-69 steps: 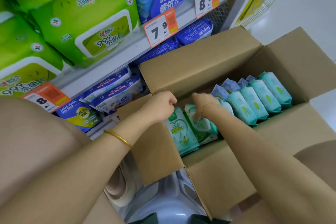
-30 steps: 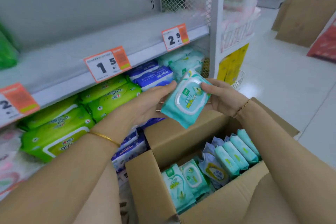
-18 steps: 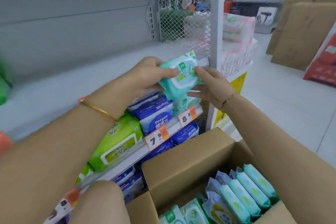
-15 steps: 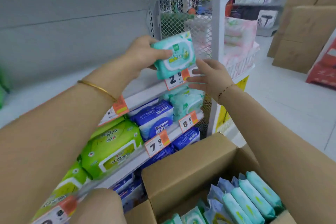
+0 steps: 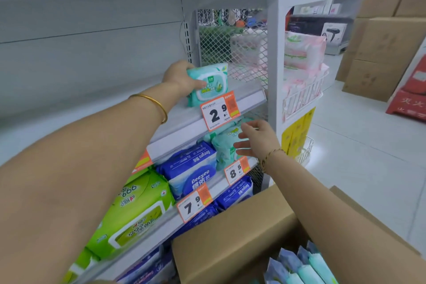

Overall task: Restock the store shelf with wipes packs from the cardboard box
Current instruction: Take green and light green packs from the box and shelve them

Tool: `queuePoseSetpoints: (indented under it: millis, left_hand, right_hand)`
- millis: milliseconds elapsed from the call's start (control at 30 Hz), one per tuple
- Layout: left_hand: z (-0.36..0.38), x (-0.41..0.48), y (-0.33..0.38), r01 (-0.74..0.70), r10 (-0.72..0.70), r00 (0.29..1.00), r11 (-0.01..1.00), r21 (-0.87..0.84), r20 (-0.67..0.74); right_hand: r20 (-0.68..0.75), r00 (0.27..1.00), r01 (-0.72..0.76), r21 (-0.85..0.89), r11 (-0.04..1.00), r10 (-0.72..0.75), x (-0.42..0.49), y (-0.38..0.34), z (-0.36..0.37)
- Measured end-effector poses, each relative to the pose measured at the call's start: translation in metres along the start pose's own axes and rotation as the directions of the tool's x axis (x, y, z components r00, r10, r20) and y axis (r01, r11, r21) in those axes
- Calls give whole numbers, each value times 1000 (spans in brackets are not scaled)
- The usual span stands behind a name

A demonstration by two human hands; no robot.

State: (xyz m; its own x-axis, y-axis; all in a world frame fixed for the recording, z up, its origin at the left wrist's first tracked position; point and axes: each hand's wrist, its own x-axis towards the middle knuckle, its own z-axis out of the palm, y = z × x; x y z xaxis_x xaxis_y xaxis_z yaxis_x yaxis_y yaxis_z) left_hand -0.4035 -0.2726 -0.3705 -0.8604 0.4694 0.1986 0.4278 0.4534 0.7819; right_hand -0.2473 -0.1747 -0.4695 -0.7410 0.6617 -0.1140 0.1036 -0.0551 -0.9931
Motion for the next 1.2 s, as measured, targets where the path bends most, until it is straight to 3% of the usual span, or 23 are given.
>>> queuePoseSetpoints:
  millis: [333, 1200]
  left_hand:
    - [8, -9, 12, 56, -41, 994, 986, -157, 98]
    - [11, -30, 8, 40, -38, 999, 991, -130, 21]
  right_hand:
    - [9, 999, -53, -29, 998, 53, -5, 11, -1]
    - [-9, 997, -79, -52, 996, 79, -12, 14, -6]
